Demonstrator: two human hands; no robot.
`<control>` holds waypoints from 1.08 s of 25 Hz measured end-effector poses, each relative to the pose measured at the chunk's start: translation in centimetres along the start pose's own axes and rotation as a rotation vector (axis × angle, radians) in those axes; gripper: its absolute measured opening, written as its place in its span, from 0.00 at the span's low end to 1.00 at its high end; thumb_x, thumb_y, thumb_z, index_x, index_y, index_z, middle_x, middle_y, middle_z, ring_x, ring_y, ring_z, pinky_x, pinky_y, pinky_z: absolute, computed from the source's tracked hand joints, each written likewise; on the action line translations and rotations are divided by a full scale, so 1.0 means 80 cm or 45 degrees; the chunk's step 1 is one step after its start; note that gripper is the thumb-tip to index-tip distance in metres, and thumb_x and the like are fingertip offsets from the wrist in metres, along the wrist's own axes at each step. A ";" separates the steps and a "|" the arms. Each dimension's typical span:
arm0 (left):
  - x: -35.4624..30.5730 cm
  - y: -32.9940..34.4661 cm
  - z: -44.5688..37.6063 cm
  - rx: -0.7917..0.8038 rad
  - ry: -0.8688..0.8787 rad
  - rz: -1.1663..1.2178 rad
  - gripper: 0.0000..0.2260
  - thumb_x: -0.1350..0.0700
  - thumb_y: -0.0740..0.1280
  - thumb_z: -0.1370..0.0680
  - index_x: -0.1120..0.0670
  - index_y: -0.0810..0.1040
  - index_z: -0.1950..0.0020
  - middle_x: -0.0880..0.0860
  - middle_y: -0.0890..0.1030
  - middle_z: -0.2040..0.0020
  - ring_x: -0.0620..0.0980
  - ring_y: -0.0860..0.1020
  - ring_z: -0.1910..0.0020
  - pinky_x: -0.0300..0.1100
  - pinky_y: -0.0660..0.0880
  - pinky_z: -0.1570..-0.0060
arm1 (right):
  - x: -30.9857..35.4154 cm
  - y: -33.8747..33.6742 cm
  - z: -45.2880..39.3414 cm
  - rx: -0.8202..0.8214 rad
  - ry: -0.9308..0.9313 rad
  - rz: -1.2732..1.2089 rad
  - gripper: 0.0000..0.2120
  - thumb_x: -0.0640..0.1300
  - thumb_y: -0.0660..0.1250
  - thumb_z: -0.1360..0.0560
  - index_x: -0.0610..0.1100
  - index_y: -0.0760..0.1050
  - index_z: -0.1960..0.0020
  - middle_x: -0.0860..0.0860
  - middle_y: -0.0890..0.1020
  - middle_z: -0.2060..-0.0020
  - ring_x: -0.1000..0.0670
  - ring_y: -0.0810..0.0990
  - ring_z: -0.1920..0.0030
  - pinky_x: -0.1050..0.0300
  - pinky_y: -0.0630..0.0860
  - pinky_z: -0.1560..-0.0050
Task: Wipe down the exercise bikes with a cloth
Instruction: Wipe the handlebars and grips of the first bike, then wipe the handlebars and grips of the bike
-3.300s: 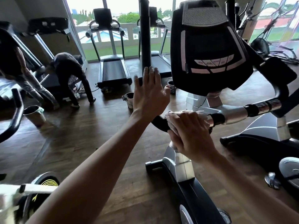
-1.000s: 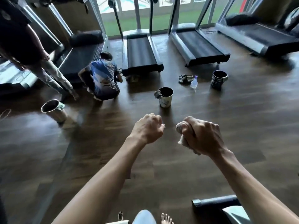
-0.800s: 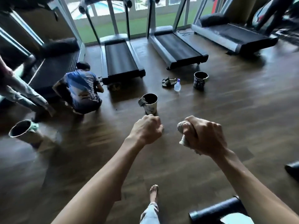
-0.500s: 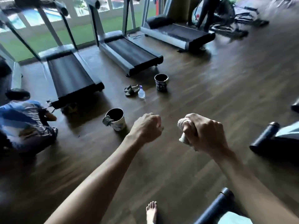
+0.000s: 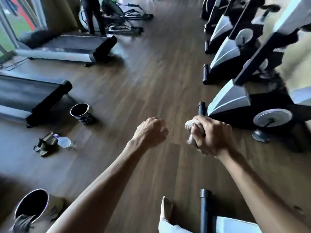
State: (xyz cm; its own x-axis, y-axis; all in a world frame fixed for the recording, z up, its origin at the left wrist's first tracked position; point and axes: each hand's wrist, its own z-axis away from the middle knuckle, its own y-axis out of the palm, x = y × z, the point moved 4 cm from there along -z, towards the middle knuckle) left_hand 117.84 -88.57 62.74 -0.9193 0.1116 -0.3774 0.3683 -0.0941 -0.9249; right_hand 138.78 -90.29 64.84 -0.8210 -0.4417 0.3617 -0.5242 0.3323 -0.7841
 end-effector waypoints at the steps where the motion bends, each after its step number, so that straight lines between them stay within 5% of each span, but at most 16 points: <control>1: -0.008 -0.001 -0.030 0.025 0.025 0.021 0.07 0.48 0.64 0.21 0.50 0.77 0.54 0.51 0.79 0.49 0.57 0.79 0.47 0.45 0.73 0.55 | -0.017 0.000 -0.017 -0.016 0.046 0.000 0.17 0.60 0.57 0.25 0.50 0.78 0.52 0.50 0.85 0.60 0.40 0.83 0.61 0.49 0.78 0.64; 11: -0.141 0.038 -0.386 0.240 0.506 0.047 0.09 0.49 0.62 0.20 0.50 0.79 0.50 0.49 0.81 0.48 0.55 0.80 0.50 0.46 0.75 0.56 | -0.220 -0.021 -0.177 -0.302 0.429 0.231 0.14 0.56 0.57 0.24 0.49 0.77 0.54 0.52 0.83 0.65 0.42 0.82 0.64 0.55 0.72 0.67; 15: -0.247 0.063 -0.503 0.383 0.856 0.032 0.10 0.50 0.62 0.19 0.50 0.81 0.46 0.51 0.82 0.45 0.55 0.81 0.49 0.46 0.77 0.54 | -0.307 -0.047 -0.207 -0.509 0.710 0.315 0.13 0.56 0.57 0.23 0.50 0.76 0.54 0.52 0.82 0.64 0.43 0.81 0.63 0.48 0.78 0.63; 22: -0.441 0.120 -0.586 0.687 1.273 0.050 0.10 0.48 0.63 0.20 0.48 0.82 0.44 0.50 0.84 0.48 0.54 0.82 0.49 0.49 0.79 0.49 | -0.385 -0.127 -0.193 -0.897 1.128 0.553 0.17 0.55 0.56 0.22 0.48 0.81 0.52 0.57 0.81 0.67 0.56 0.76 0.67 0.71 0.68 0.64; 27: -0.584 0.182 -0.599 0.961 1.413 0.210 0.07 0.52 0.65 0.20 0.50 0.83 0.48 0.46 0.80 0.55 0.49 0.81 0.52 0.47 0.79 0.47 | -0.479 -0.188 -0.162 -1.001 1.281 0.765 0.13 0.54 0.56 0.20 0.52 0.78 0.50 0.61 0.81 0.63 0.53 0.81 0.64 0.56 0.77 0.63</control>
State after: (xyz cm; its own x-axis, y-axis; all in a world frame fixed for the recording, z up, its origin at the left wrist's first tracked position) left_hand 172.81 -47.74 64.74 -0.1442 0.7463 -0.6498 -0.0330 -0.6599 -0.7506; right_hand 175.24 -67.59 69.30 -0.5944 0.5960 0.5400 0.2453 0.7738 -0.5840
